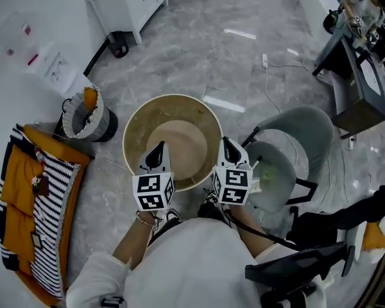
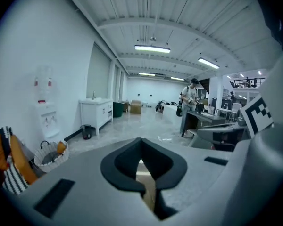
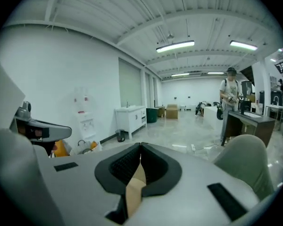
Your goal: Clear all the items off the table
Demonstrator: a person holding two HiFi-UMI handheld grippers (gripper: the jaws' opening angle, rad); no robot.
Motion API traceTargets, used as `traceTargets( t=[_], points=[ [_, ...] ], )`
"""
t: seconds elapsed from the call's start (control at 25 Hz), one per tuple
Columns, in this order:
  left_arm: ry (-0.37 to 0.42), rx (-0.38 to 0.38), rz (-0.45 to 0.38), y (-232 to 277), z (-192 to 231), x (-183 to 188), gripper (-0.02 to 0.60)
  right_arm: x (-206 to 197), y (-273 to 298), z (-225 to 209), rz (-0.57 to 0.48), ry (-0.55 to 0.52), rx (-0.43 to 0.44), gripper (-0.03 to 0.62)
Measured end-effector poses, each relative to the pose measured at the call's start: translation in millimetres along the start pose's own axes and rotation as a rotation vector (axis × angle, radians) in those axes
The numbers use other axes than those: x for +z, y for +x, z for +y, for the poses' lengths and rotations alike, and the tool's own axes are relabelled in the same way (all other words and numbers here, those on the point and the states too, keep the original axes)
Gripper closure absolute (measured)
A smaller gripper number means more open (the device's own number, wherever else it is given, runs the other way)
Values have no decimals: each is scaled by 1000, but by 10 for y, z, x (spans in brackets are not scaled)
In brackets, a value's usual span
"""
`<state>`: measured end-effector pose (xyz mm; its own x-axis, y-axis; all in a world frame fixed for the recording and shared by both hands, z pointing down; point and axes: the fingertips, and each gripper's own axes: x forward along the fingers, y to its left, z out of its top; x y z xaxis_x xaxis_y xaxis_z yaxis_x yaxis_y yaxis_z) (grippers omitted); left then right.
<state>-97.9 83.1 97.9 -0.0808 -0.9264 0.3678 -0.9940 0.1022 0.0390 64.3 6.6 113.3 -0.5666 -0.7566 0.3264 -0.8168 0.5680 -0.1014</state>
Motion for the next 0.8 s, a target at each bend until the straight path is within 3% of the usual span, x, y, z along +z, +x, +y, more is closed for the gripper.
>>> traceTargets(
  t=[0.12, 0.32, 0.8],
  points=[
    [6, -12, -79, -362, 266, 299, 574, 216, -234, 319, -49, 33, -15, 568],
    [23, -16, -133, -719, 559, 464, 574, 197, -434, 710, -60, 10, -28, 568],
    [-45, -42, -111, -815, 715, 300, 574, 240, -518, 943, -26, -77, -63, 570]
  ],
)
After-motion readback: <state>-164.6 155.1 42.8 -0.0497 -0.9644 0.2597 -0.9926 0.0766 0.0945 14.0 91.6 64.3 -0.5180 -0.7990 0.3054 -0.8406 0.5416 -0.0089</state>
